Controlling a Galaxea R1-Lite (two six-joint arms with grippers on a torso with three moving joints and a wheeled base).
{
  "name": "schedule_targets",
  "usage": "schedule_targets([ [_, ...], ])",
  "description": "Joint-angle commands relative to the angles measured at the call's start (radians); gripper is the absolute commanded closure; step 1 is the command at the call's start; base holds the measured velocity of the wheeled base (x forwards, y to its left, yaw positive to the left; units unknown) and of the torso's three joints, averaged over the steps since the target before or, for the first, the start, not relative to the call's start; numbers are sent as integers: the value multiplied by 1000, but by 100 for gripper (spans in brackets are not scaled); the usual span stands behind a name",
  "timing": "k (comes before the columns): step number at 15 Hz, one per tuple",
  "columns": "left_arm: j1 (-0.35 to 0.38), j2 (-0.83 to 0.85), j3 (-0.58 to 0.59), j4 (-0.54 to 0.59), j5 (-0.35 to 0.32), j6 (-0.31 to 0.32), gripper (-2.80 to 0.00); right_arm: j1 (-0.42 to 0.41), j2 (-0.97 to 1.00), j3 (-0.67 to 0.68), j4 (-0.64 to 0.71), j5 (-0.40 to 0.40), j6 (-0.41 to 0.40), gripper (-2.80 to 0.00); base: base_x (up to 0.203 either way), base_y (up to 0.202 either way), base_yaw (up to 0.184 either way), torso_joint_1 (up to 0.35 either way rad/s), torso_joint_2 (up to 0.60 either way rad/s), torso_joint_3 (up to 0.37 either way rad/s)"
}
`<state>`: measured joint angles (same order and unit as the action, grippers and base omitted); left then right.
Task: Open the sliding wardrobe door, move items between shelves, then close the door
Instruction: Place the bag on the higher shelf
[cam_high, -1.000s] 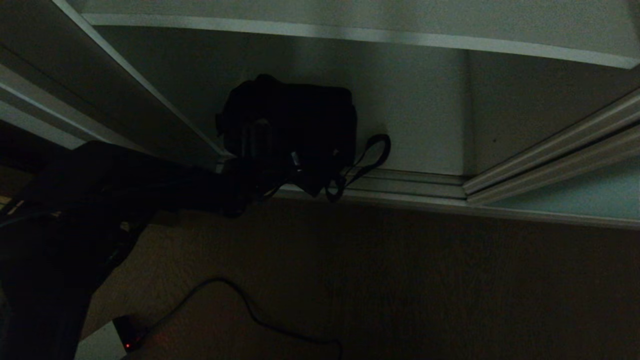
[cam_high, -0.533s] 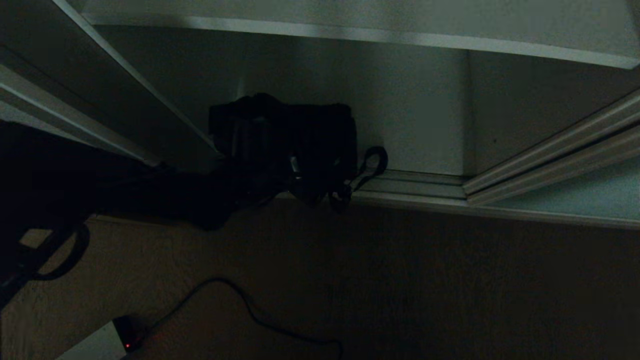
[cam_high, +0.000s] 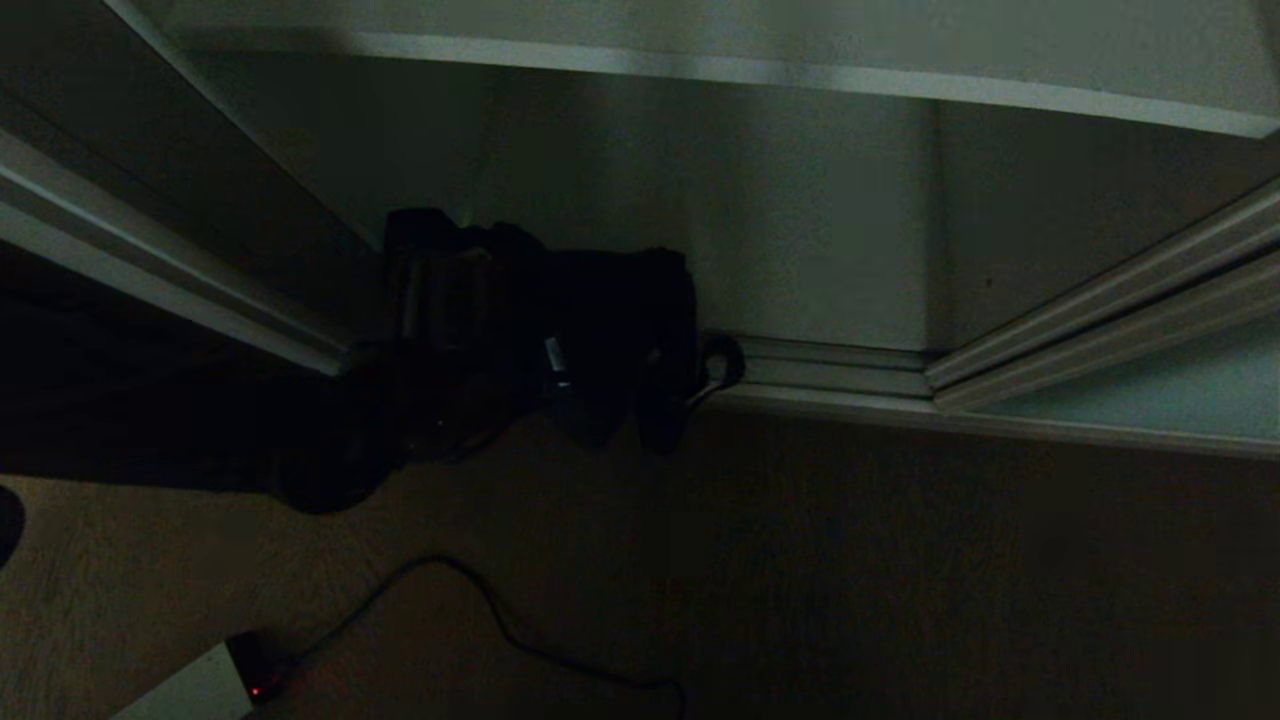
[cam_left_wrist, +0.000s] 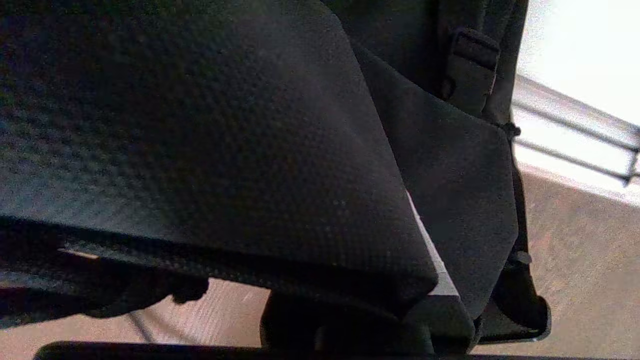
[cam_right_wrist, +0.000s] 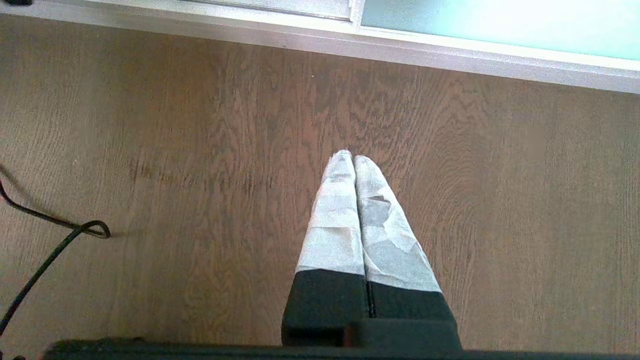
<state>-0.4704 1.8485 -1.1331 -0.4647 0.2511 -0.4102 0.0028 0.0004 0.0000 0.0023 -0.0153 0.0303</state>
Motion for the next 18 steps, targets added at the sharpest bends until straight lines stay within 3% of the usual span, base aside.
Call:
schedule_targets([
  [1,-2,-61,42,-4,6,-4,0,0,-3,1,0,0,0,0,0,0,0,0,0,0],
  [5,-19,-178,52,23,9,9,0,0,-3,0,1,0,0,0,0,0,0,0,0,0],
  [14,-59,-526,52,318,-6,123,0,0,-3,0,0,0,-1,0,0,0,0,0,0,0],
  [18,-75,-659,56,403,-9,243,0,0,-3,2,0,0,0,0,0,0,0,0,0,0],
])
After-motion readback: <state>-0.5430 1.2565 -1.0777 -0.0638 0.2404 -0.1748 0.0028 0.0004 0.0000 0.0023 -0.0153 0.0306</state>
